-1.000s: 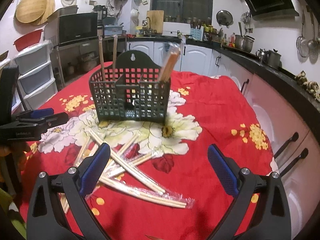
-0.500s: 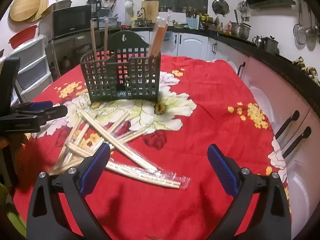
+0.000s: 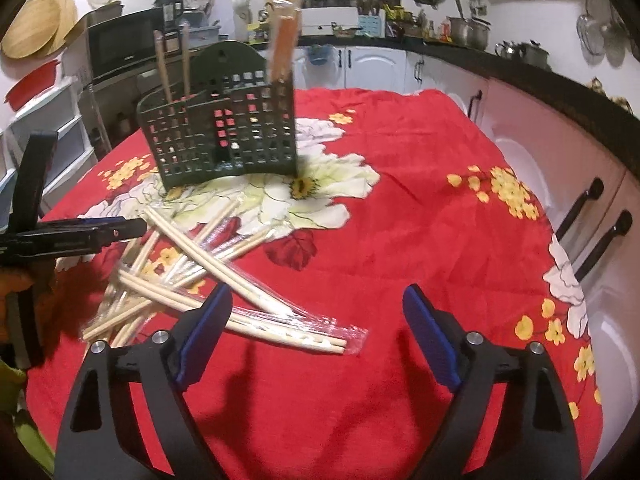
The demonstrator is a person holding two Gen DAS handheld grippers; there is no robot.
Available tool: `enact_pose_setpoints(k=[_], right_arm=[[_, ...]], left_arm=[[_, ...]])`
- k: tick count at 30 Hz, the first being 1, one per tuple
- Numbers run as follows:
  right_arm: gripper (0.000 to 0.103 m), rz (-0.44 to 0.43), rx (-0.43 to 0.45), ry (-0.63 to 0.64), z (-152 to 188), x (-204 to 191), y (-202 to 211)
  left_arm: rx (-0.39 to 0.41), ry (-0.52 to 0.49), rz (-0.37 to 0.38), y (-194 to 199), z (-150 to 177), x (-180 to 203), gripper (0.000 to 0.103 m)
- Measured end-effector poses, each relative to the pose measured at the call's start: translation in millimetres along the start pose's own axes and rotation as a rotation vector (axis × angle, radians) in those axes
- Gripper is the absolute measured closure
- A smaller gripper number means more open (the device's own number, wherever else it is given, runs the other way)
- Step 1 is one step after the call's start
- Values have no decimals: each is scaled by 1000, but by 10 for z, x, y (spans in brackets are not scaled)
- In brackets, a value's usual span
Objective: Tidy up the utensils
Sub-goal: 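Withdraw both grippers from the caddy back toward the chopstick pile, then close the left gripper on a chopstick while the right gripper grasps another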
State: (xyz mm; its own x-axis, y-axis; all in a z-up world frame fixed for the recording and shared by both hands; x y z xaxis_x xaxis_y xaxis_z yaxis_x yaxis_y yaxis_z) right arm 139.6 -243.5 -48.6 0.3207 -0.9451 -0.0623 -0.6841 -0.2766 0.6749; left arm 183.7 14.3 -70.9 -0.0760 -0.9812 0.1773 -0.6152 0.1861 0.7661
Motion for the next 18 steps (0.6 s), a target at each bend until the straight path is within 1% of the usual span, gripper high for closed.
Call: enact_pose_setpoints(k=[1,5,8,10,11,13,14,16,18], right_arm=[[21,-2,-8,-11,13,25,-12],[23,-7,-34,-41,69,104,-53],[29,-27,-53,-71,99,159,-95],[37,-39,-67,-88,123,182,-128],[39,-44,-76,-99,136,194,-145],[46,-50,-89,-128,166,242,-177],[48,-53,-88,-141,179,266,-178],[60,-53,-83,-157,195,306,-161],[69,-51,-85,-170,223,345,-148]], left_arm=[[-3,-2,-7,-18,-20,-2,51],[-11,-17,-32,-104,-93,-11,56],[-13,-23,-47,-162,-131,-32,60],[-13,-22,-51,-173,-150,-54,63],[-13,-21,-52,-179,-159,-66,65],[-13,-13,-53,-195,-185,-101,69],[-12,-10,-53,-197,-194,-119,71],[-10,-3,-50,-205,-213,-146,73],[-7,2,-50,-218,-227,-161,75]])
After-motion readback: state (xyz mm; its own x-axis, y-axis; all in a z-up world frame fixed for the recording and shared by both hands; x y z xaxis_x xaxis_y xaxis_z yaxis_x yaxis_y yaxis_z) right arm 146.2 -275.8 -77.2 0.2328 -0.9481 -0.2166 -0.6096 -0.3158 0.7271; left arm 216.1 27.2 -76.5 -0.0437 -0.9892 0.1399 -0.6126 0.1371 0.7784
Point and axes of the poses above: each gripper's, at about its wrist camera, not at the fingertips, and y roughly against the way its jaws point, x to its right, z to its underside, the point moved 2 cm from there along -y, roughly the way its jaws point, and after that the axes turned 2 degrees about -z, right-handed, at the moved point
